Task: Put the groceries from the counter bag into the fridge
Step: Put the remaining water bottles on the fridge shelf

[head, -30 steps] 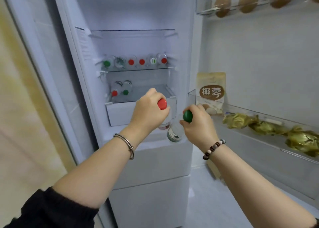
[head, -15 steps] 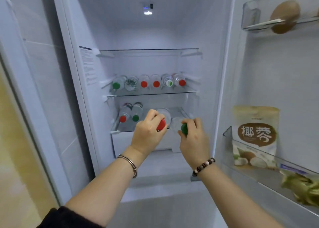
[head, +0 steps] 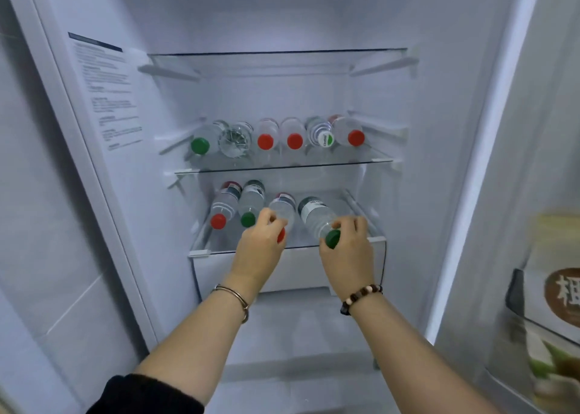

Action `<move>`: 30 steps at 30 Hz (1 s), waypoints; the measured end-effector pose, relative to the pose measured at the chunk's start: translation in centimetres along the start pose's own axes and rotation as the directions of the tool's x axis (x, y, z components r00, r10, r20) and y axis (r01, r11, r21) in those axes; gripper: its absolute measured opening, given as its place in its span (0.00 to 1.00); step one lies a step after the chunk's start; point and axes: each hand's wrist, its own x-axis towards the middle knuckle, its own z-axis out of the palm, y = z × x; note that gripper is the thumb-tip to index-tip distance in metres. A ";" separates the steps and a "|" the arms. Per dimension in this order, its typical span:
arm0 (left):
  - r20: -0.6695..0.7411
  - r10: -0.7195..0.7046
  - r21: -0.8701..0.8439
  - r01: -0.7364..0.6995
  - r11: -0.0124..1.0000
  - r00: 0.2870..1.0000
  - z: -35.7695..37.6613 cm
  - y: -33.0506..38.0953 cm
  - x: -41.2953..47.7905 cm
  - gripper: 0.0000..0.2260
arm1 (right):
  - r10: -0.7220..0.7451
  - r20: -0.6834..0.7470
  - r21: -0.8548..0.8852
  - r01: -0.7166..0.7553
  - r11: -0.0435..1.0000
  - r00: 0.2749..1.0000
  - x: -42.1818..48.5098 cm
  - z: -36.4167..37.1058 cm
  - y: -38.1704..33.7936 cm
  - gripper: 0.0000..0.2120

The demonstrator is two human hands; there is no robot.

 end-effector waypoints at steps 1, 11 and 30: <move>0.030 -0.040 -0.011 0.040 0.999 0.999 0.3 -0.4 0.4 0.07 | 0.040 0.032 -0.010 -0.040 0.999 0.999 0.5 0.8 0.1 0.11; 0.382 0.007 0.165 -0.076 0.983 0.924 3.5 -5.3 4.8 0.13 | 0.104 0.231 -0.171 -0.065 0.983 0.967 4.7 6.4 0.5 0.24; 0.212 -0.021 0.098 0.000 0.995 0.977 6.8 -9.2 4.5 0.16 | 0.159 0.398 -0.075 -0.141 0.987 0.903 10.2 11.5 2.5 0.31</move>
